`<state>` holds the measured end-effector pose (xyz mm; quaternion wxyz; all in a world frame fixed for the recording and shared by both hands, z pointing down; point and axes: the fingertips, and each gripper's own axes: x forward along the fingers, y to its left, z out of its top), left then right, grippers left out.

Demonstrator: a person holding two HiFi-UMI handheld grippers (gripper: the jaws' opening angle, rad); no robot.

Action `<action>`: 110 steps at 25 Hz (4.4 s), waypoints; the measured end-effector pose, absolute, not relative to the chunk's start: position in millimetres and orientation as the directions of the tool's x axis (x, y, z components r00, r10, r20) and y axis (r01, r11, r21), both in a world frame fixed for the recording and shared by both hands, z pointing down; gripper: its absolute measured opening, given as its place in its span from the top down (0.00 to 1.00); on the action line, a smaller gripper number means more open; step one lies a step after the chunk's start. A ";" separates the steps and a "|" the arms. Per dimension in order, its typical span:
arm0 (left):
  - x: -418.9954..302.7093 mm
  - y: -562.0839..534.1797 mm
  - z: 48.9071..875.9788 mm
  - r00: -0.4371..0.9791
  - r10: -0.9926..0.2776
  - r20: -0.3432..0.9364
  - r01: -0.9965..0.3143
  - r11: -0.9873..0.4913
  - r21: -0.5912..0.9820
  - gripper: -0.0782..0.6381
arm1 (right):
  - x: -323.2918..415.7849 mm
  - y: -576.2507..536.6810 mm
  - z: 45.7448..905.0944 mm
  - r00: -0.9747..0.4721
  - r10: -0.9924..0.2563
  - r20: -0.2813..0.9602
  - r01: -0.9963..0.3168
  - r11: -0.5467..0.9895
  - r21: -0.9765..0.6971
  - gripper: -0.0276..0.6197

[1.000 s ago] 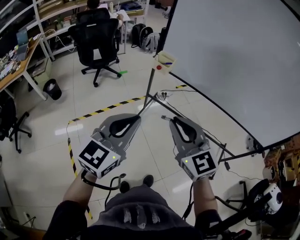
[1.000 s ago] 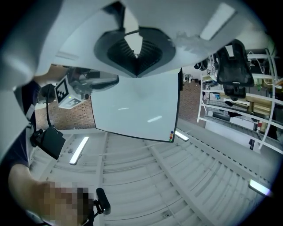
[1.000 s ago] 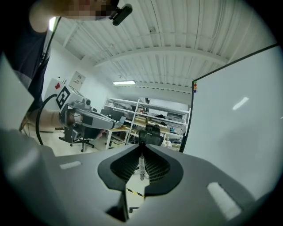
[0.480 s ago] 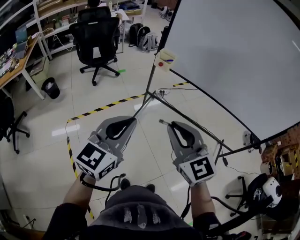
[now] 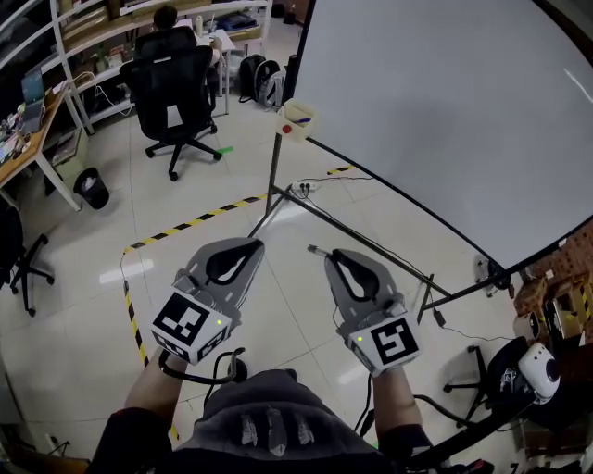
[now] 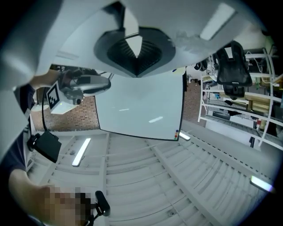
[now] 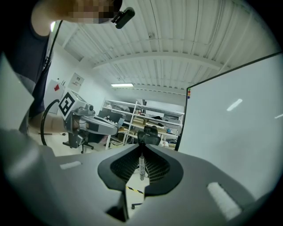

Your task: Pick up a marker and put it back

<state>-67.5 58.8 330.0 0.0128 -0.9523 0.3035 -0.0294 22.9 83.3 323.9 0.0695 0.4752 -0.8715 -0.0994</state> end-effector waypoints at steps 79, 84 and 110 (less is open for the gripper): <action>86.2 -283.0 258.5 0.855 -0.515 -0.062 -0.518 -0.847 -0.115 0.88 | 199.6 -243.7 244.7 -0.462 -0.883 -0.080 -0.862 0.425 0.278 0.90; 80.3 -331.6 247.7 0.803 -0.592 -0.076 -0.597 -0.794 -0.115 0.88 | 190.6 -298.7 235.3 -0.555 -0.828 -0.083 -0.810 0.515 0.278 0.90; 48.4 -451.2 318.5 0.666 -0.743 0.063 -0.741 -0.669 -0.056 0.88 | 118.0 -449.3 348.1 -0.712 -0.685 0.154 -0.638 0.723 0.265 0.90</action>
